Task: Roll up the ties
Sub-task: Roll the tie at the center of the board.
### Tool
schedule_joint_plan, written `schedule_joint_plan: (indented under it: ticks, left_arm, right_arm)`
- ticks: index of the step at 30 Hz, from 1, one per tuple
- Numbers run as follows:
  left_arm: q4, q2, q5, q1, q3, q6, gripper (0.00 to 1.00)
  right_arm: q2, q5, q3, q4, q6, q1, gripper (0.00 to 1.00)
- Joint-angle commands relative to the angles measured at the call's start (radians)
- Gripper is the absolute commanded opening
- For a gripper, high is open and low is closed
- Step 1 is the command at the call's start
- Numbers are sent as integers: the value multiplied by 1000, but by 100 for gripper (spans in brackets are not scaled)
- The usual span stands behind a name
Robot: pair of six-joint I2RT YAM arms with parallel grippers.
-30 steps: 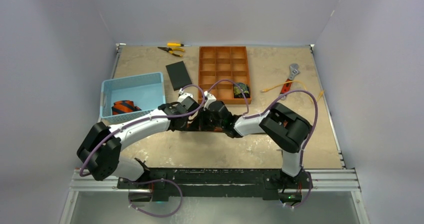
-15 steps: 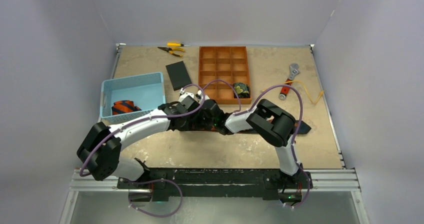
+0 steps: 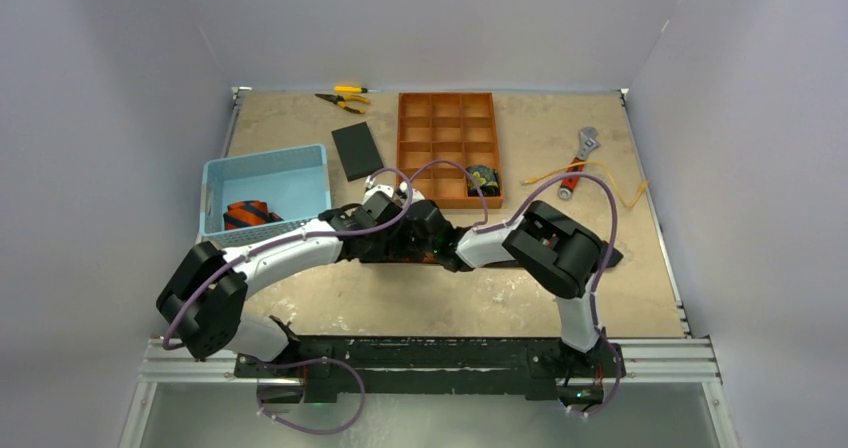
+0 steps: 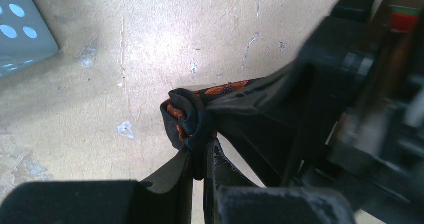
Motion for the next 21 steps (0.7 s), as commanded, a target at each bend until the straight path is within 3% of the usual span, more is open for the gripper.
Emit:
schedule_joint_plan:
  ticks: [1,10,15,21]
  left_arm:
    - [13,-1,-45,-1,-5,20,0]
    - [3,3,-47,-1,7,31,0]
    - [4,13,-45,-2,19,44,0]
    - [2,61,-58,-22,37,58,0]
  right_arm:
    - [-97,49,-19,-51,-21,7,1]
    - [-178,112,-54,-159,-7,3,8]
    - [-270,202,-203,-181,7,-21,11]
    - [-324,205,-322,-134,23,-61,12]
